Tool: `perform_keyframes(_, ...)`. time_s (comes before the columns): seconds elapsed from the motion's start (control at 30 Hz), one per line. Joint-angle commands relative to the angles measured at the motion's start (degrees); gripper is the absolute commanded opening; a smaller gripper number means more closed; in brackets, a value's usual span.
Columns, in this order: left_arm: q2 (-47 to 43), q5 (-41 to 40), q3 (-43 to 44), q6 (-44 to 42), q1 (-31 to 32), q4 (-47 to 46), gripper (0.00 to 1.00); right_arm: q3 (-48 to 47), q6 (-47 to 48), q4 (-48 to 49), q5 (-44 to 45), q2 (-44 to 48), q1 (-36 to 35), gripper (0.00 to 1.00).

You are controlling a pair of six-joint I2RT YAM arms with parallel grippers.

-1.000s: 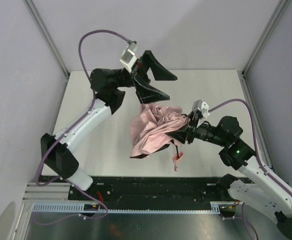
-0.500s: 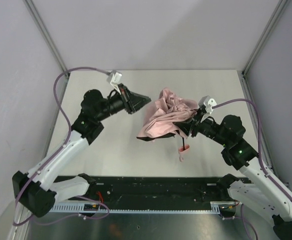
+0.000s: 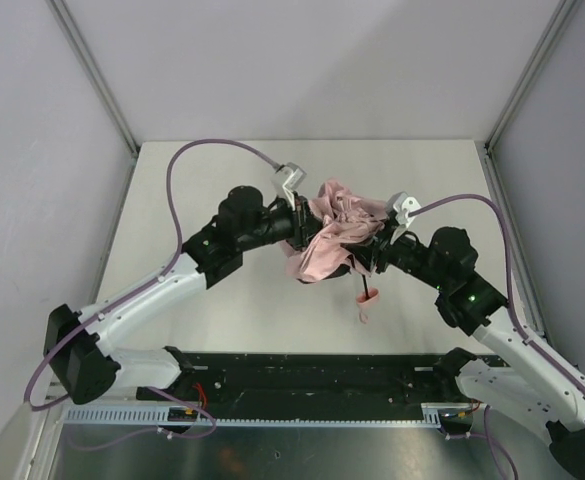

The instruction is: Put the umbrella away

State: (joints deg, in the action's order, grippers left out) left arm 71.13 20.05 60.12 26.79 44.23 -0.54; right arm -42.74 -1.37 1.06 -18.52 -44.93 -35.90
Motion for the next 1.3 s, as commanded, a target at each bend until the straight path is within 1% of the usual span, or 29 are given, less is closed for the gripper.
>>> perform_keyframes(0.0, 1.25, 1.86, 6.19, -3.54, 3.56, -2.86, 0.24, -1.29, 1.16, 4.26, 0.64, -1.09, -2.28, 0.0)
perform_keyframes(0.13, 1.4, 5.79, 7.04, -5.44, 4.75, -5.62, 0.24, -1.29, -0.13, 1.1, -1.81, -1.44, -2.57, 0.0)
perform_keyframes(0.3, 1.6, 13.48, 6.08, -7.42, 5.46, -6.71, 0.23, -1.25, -4.27, 0.95, -10.59, -0.47, -1.2, 0.14)
perform_keyframes(0.4, 0.19, 16.26, 4.74, -10.19, 7.2, -7.37, 0.22, -1.55, -5.83, 1.37, -15.49, -1.22, -0.5, 0.24)
perform_keyframes(0.5, -0.32, 20.94, 4.59, -11.78, 9.2, -8.64, 0.22, -1.98, -6.04, 2.1, -19.09, -3.09, -0.39, 0.33)
perform_keyframes(0.57, 0.25, 23.99, 5.15, -12.29, 10.53, -9.38, 0.22, -2.28, -6.9, 4.06, -21.64, -4.63, -0.62, 0.38)
perform_keyframes(0.67, 0.74, 26.24, 5.83, -13.58, 12.37, -9.84, 0.22, -2.68, -8.05, 7.45, -24.13, -6.34, -1.44, 0.4)
perform_keyframes(0.7, 0.75, 26.69, 5.95, -13.94, 12.68, -9.93, 0.22, -2.78, -8.66, 8.6, -25.56, -6.77, -1.49, 0.39)
perform_keyframes(0.73, 0.76, 26.96, 6.01, -14.08, 12.84, -9.93, 0.22, -2.83, -9.36, 9.83, -27.34, -7.11, -1.56, 0.33)
perform_keyframes(0.77, 0.8, 26.75, 6.03, -14.19, 12.87, -9.97, 0.22, -2.85, -10.02, 11.15, -28.62, -7.37, -1.64, 0.23)
perform_keyframes(0.8, 0.69, 25.85, 6.05, -14.29, 12.88, -9.77, 0.22, -2.86, -10.61, 12.08, -29.13, -7.46, -1.77, 0.15)
perform_keyframes(0.87, -0.07, 22.58, 6.15, -14.7, 12.59, -8.17, 0.24, -2.87, -10.81, 11.89, -28.85, -6.82, -1.8, 0.05)
perform_keyframes(0.9, -0.62, 21.17, 6.37, -15.12, 12.35, -6.98, 0.26, -2.87, -10.61, 10.78, -27.97, -6.17, -1.71, 0.02)
perform_keyframes(1.0, -2.67, 13.69, 6.98, -15.19, 10.59, -1.78, 0.38, -2.81, -9.38, 6.42, -25.6, -3.81, -0.93, 0.0)
perform_keyframes(1.1, -5.08, 6.16, 7.02, -12.34, 7.24, 2.09, 0.59, -2.65, -8.46, 2.69, -20.03, -0.85, -0.89, 0.0)
perform_keyframes(1.2, -9.49, -0.95, 5.2, -9.26, 4.51, 3.48, 0.86, -2.49, -8.53, 0.08, -12.48, 2.05, -0.89, 0.0)
perform_keyframes(1.23, -11.09, -3.34, 4.53, -9.06, 4.18, 3.59, 0.93, -2.42, -8.68, -0.36, -10.38, 2.75, -0.95, 0.0)
perform_keyframes(1.27, -12.68, -5.94, 3.98, -8.82, 3.93, 3.82, 0.96, -2.38, -8.93, -1.63, -8.41, 3.18, -1.03, 0.0)
